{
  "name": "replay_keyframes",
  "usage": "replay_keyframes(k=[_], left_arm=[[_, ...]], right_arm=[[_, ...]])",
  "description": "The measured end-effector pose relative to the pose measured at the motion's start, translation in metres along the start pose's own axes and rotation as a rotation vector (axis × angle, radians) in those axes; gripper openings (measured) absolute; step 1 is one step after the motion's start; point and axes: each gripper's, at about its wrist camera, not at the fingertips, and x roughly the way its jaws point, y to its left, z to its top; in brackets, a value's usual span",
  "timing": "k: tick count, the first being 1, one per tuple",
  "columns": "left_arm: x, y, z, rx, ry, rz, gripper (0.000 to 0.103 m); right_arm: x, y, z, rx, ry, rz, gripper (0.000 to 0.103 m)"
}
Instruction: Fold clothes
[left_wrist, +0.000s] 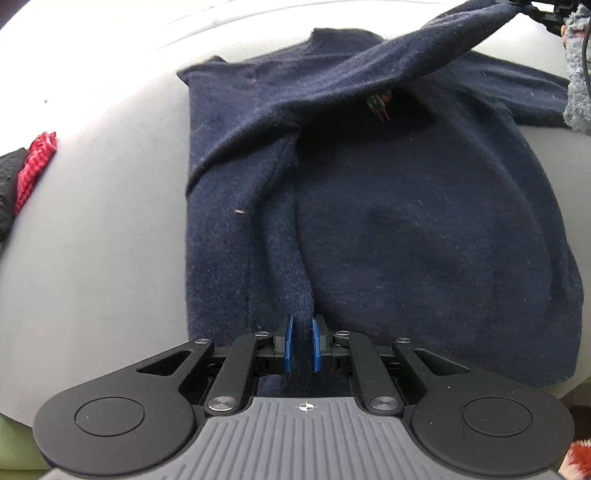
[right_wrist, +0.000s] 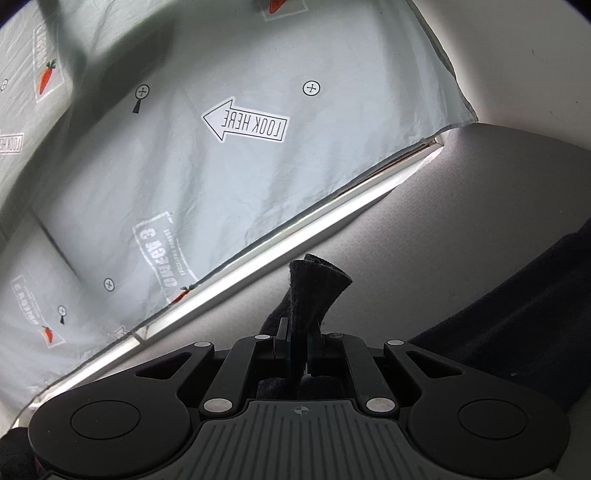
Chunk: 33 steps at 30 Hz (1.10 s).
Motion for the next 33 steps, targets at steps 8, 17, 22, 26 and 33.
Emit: replay_keyframes(k=[8, 17, 22, 26, 33], left_arm=[[0.018, 0.011, 0.006, -0.012, 0.038, -0.108, 0.035], [-0.013, 0.074, 0.022, -0.089, -0.07, -0.376, 0.071], [-0.012, 0.134, 0.034, -0.213, -0.16, -0.303, 0.076], [0.02, 0.183, 0.046, -0.337, -0.135, -0.265, 0.076], [0.05, 0.222, 0.063, -0.333, -0.135, -0.299, 0.076]], right_arm=[[0.027, -0.035, -0.026, 0.019, 0.135, -0.139, 0.019], [-0.009, -0.052, -0.043, 0.025, 0.135, -0.317, 0.069], [-0.061, -0.011, -0.077, -0.036, 0.171, -0.191, 0.081], [-0.098, 0.045, -0.14, -0.072, 0.309, 0.0, 0.081], [-0.169, 0.129, -0.269, 0.005, 0.484, 0.123, 0.081]])
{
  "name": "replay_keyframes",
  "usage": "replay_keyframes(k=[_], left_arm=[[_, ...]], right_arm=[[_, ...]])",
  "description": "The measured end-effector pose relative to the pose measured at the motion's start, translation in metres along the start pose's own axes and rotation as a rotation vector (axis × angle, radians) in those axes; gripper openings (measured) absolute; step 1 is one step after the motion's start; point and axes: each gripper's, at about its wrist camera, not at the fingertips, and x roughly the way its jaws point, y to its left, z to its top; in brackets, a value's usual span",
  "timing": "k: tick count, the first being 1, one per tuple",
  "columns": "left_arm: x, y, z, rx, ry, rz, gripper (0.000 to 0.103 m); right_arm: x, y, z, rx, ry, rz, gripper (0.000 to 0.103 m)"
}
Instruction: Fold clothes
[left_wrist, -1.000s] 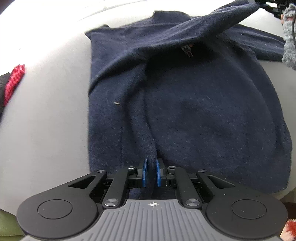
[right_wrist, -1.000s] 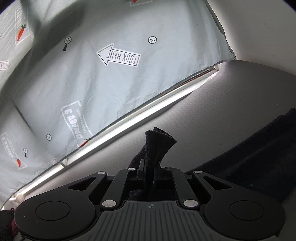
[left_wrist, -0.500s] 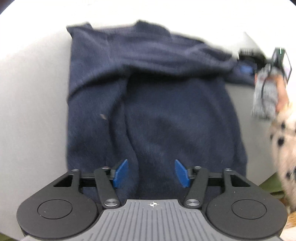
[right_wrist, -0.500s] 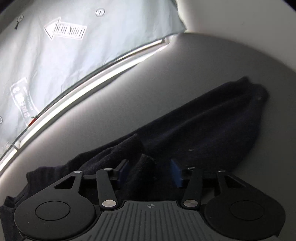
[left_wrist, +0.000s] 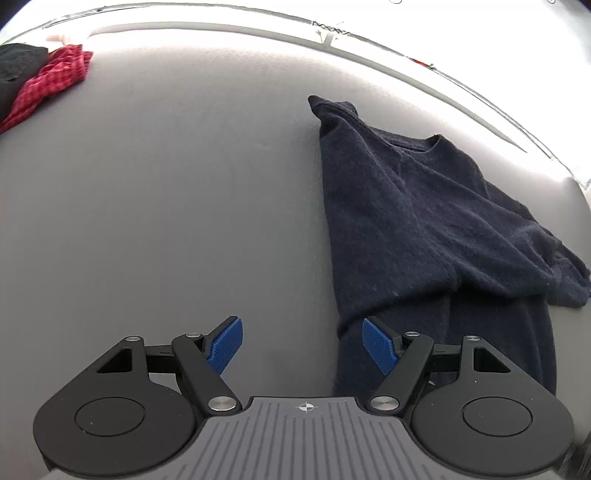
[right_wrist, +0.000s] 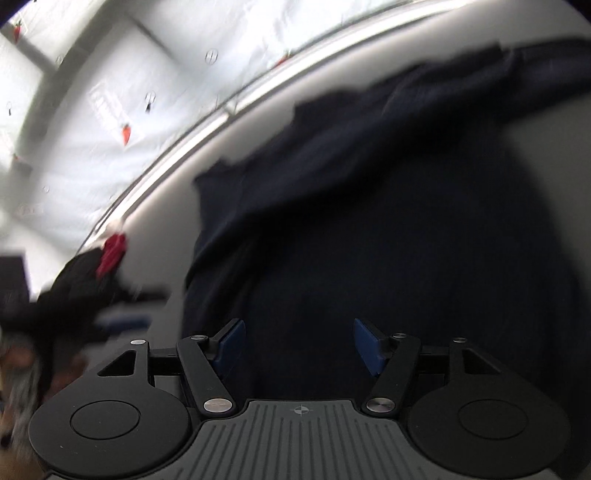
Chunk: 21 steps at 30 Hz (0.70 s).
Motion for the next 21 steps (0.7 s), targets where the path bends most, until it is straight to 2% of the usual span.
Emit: replay_keyframes(k=[4, 6, 8, 12, 14, 17, 21], left_arm=[[0.001, 0.001, -0.009, 0.071, 0.006, -0.058, 0.076], [0.007, 0.001, -0.016, 0.099, 0.046, -0.095, 0.076], [0.008, 0.002, -0.021, 0.106, 0.081, -0.117, 0.076], [0.003, -0.008, -0.035, 0.117, 0.09, -0.198, 0.076], [0.003, -0.014, -0.043, 0.132, 0.097, -0.212, 0.072], [0.0, -0.021, -0.058, 0.16, 0.106, -0.207, 0.063], [0.0, -0.021, -0.072, 0.14, 0.106, -0.179, 0.062]], right_arm=[[-0.013, 0.03, -0.056, 0.027, -0.046, -0.058, 0.082], [-0.018, 0.043, -0.078, 0.017, -0.061, -0.099, 0.082], [-0.024, 0.048, -0.093, 0.044, -0.068, -0.103, 0.082], [-0.036, 0.037, -0.114, 0.277, -0.099, 0.008, 0.08], [-0.043, 0.028, -0.129, 0.385, -0.121, 0.063, 0.08], [-0.049, 0.023, -0.146, 0.436, -0.133, 0.089, 0.077], [-0.045, 0.023, -0.16, 0.475, -0.13, 0.168, 0.071]])
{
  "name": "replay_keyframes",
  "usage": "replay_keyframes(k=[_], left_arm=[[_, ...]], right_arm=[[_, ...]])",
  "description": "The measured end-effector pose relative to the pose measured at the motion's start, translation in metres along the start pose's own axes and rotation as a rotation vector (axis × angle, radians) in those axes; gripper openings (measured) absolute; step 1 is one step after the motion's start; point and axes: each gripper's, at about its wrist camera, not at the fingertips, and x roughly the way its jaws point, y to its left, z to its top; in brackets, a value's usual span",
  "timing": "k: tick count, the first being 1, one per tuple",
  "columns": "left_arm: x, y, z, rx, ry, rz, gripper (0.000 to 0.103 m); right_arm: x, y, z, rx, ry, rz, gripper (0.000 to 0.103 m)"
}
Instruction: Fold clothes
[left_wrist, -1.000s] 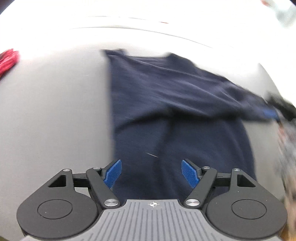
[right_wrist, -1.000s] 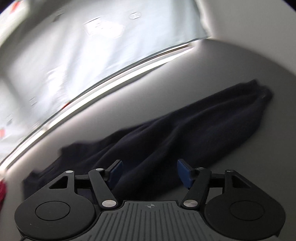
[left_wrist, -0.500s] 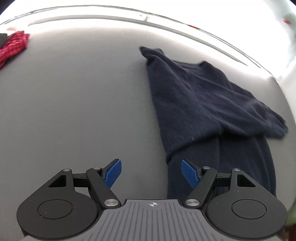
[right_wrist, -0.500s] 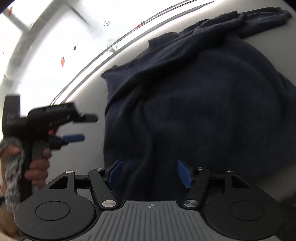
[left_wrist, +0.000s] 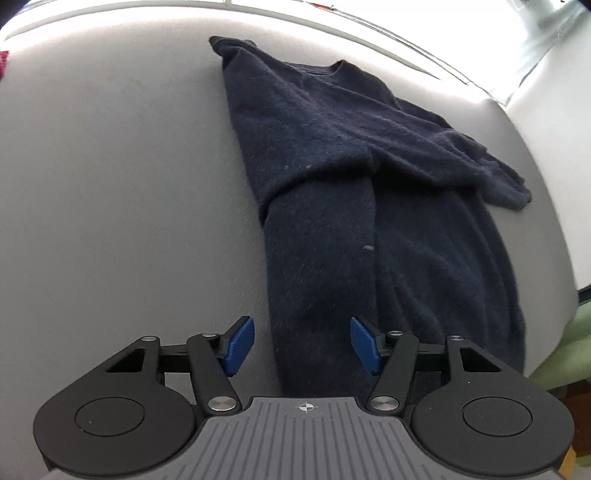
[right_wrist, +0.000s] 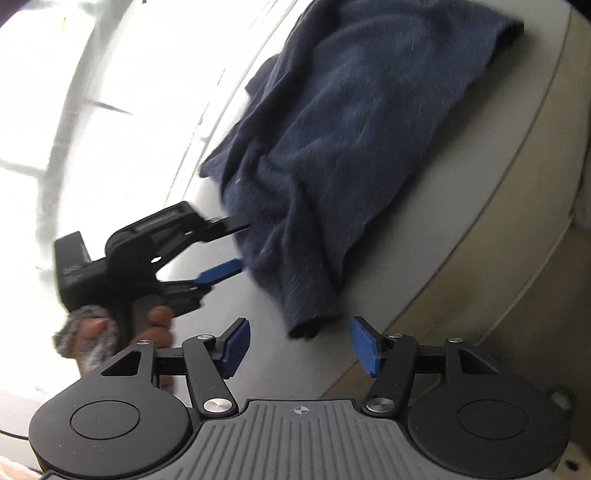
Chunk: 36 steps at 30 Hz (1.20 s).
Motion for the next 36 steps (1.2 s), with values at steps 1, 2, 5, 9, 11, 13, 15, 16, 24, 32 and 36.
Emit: replay_keyframes(k=[1, 2, 5, 9, 11, 13, 15, 16, 24, 32, 36], left_arm=[[0.001, 0.002, -0.001, -0.013, 0.005, -0.002, 0.062], [0.001, 0.004, -0.002, -0.034, 0.011, -0.009, 0.062], [-0.002, 0.009, -0.002, -0.059, 0.001, 0.0, 0.062], [-0.012, 0.019, 0.004, -0.08, -0.039, 0.02, 0.063], [-0.016, 0.026, 0.008, -0.091, -0.059, 0.026, 0.063], [-0.018, 0.035, 0.017, -0.098, -0.071, 0.04, 0.063], [-0.017, 0.046, 0.035, -0.113, -0.09, 0.054, 0.063], [-0.016, 0.048, 0.042, -0.116, -0.098, 0.056, 0.064], [0.013, 0.067, 0.157, -0.038, -0.21, 0.068, 0.063], [0.078, 0.063, 0.247, -0.053, -0.179, -0.047, 0.041], [0.1, 0.06, 0.258, -0.095, -0.156, -0.042, 0.013]], right_arm=[[0.003, 0.0, -0.001, 0.004, -0.002, -0.003, 0.067], [0.005, 0.001, 0.001, 0.007, -0.007, -0.012, 0.059], [0.014, 0.003, 0.005, 0.015, -0.02, 0.016, 0.05], [0.03, 0.007, 0.014, 0.038, -0.05, 0.026, 0.043], [0.037, 0.006, 0.015, 0.066, -0.063, 0.011, 0.036], [0.042, 0.005, 0.017, 0.09, -0.082, 0.008, 0.011], [0.044, 0.003, 0.019, 0.104, -0.103, -0.007, 0.007], [0.045, 0.004, 0.019, 0.108, -0.119, -0.029, 0.006], [0.042, 0.015, 0.015, 0.114, -0.176, -0.169, 0.004], [0.045, 0.022, 0.019, 0.181, -0.228, -0.23, 0.004], [0.042, 0.026, 0.018, 0.2, -0.28, -0.253, 0.004]])
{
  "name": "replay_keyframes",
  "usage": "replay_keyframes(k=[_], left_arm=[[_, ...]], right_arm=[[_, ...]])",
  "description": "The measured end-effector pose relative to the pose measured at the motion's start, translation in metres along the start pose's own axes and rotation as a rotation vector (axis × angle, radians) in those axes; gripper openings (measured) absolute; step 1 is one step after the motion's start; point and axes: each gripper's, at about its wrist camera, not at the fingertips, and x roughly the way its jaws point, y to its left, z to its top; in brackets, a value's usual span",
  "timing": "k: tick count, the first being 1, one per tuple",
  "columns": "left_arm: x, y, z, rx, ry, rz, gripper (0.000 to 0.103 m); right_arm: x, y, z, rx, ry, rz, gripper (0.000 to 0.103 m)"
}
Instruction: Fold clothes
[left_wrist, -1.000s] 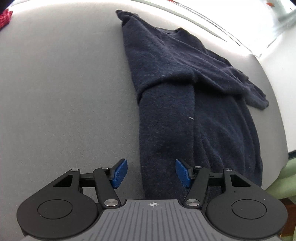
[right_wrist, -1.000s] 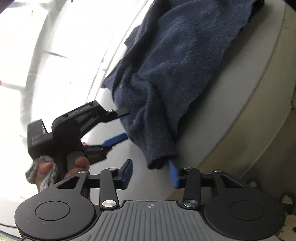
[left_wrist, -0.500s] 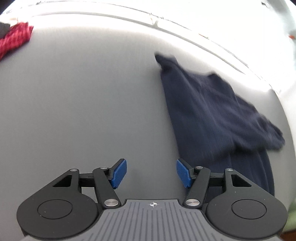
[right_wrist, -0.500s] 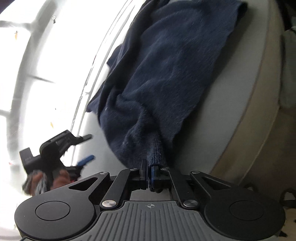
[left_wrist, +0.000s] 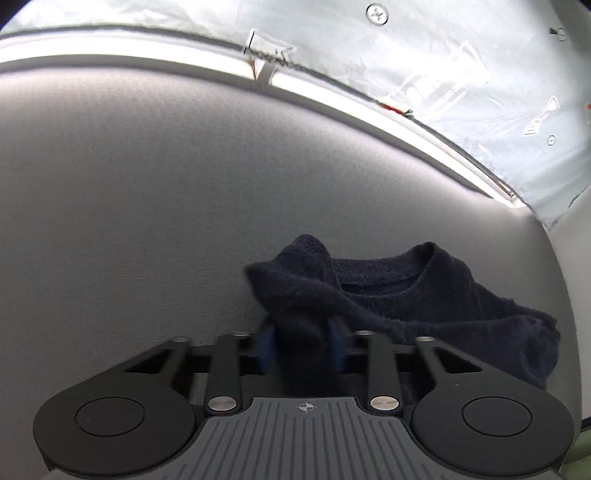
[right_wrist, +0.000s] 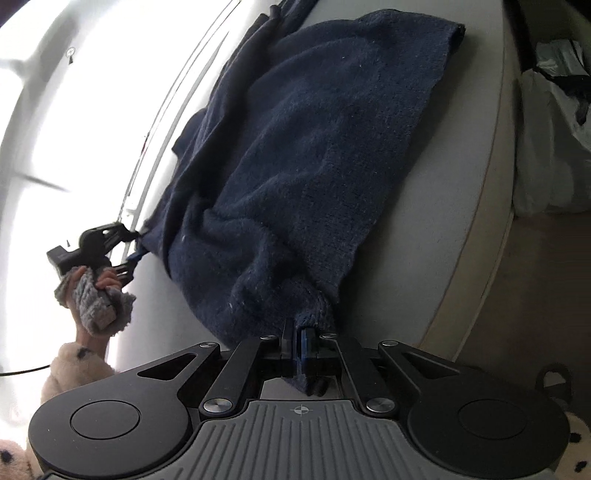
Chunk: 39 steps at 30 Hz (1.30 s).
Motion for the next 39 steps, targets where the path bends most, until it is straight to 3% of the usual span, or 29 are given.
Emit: replay_keyframes(k=[6, 14, 19, 23, 27, 28, 30, 31, 32, 36, 38, 39], left_arm=[[-0.003, -0.002, 0.01, -0.025, -0.022, 0.032, 0.009], [-0.002, -0.002, 0.024, 0.067, -0.021, 0.05, 0.008], [0.007, 0.009, 0.04, -0.005, 0.003, 0.036, 0.008], [0.011, -0.004, 0.044, 0.092, -0.013, 0.066, 0.008], [0.017, 0.007, 0.044, 0.024, 0.016, 0.049, 0.009], [0.017, 0.009, 0.043, 0.019, 0.017, 0.041, 0.011], [0.011, 0.004, 0.036, 0.08, 0.012, 0.059, 0.016], [0.009, 0.001, 0.034, 0.102, 0.009, 0.065, 0.02], [0.004, -0.002, 0.027, 0.136, 0.0, 0.079, 0.024], [-0.014, -0.003, 0.005, 0.174, -0.013, 0.075, 0.031], [-0.024, 0.001, -0.005, 0.16, -0.001, 0.052, 0.04], [-0.03, 0.004, -0.011, 0.148, 0.008, 0.036, 0.041]], right_arm=[[-0.009, 0.007, 0.001, -0.046, -0.004, -0.058, 0.003], [-0.022, 0.008, 0.003, -0.082, -0.012, -0.114, 0.003], [-0.034, -0.007, 0.011, -0.037, -0.059, -0.161, 0.003], [-0.03, -0.003, 0.012, -0.072, -0.07, -0.188, 0.003], [-0.029, -0.017, 0.019, 0.021, -0.086, -0.176, 0.003], [-0.029, -0.021, 0.021, 0.044, -0.088, -0.167, 0.007], [-0.028, -0.019, 0.024, 0.027, -0.073, -0.151, 0.033], [-0.029, -0.016, 0.023, -0.012, -0.047, -0.129, 0.061], [-0.031, -0.013, 0.02, -0.047, -0.024, -0.108, 0.065], [-0.033, -0.002, -0.001, -0.203, 0.087, -0.051, 0.065], [-0.029, 0.002, -0.009, -0.252, 0.115, -0.042, 0.065], [-0.025, 0.002, -0.013, -0.263, 0.132, -0.042, 0.065]])
